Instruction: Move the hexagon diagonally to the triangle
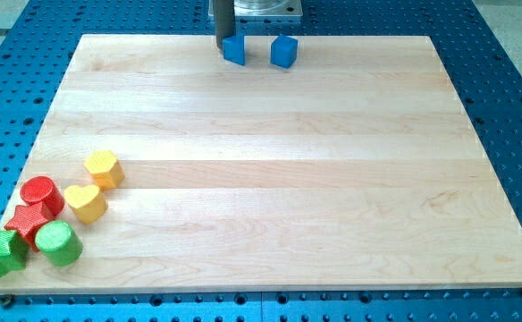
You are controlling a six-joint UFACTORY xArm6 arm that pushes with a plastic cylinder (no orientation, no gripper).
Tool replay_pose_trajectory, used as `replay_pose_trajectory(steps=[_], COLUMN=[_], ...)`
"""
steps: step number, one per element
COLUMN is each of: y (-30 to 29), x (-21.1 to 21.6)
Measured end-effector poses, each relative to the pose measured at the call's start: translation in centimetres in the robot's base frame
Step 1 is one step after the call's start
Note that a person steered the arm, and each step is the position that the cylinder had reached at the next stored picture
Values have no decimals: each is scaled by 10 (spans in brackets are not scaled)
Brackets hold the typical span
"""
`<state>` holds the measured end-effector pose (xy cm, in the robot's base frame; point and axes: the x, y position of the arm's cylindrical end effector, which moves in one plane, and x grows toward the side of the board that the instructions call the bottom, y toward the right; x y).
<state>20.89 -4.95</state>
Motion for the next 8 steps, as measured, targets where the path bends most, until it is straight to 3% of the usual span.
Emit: replay_pose_trajectory(steps=[1, 3, 4, 5, 6, 7, 8], y=[-99, -100, -167, -163, -102, -62, -101], x=[77, 310, 302, 254, 287, 276, 175])
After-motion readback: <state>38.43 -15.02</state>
